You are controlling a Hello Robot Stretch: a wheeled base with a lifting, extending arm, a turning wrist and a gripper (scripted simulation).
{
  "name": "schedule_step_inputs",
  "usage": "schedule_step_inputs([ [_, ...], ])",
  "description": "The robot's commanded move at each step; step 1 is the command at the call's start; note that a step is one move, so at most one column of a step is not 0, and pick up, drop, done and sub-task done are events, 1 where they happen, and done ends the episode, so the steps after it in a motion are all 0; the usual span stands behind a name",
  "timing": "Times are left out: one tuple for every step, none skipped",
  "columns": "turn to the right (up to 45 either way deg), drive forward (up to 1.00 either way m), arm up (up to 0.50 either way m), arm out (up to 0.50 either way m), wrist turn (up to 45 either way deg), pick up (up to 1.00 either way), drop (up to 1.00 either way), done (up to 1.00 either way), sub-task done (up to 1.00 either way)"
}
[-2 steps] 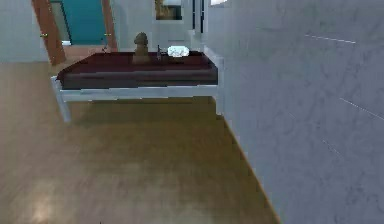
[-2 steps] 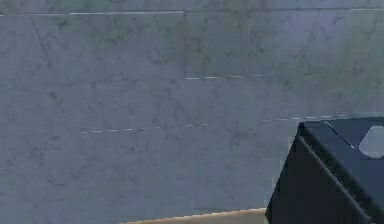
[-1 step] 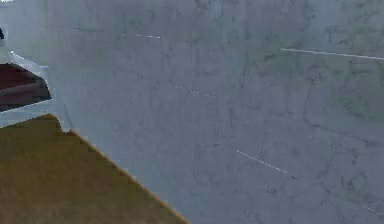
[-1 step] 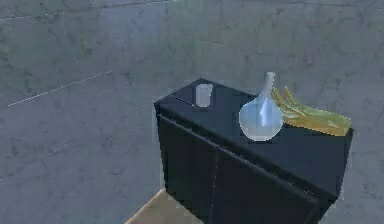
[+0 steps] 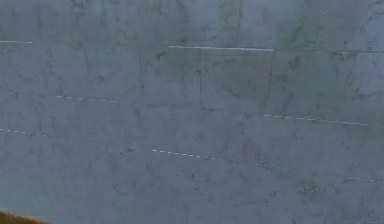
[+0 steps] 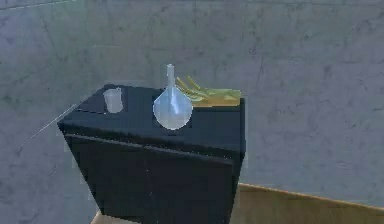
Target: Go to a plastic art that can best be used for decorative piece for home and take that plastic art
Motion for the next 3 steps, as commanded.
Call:
schedule_step_inputs([
  [45.0,0.00,0.00,0.00,0.0,0.00,0.00,0.00,0.00],
  [21.0,0.00,0.00,0.00,0.0,0.00,0.00,0.00,0.00],
  [3.0,0.00,0.00,0.00,0.0,0.00,0.00,0.00,0.00],
])
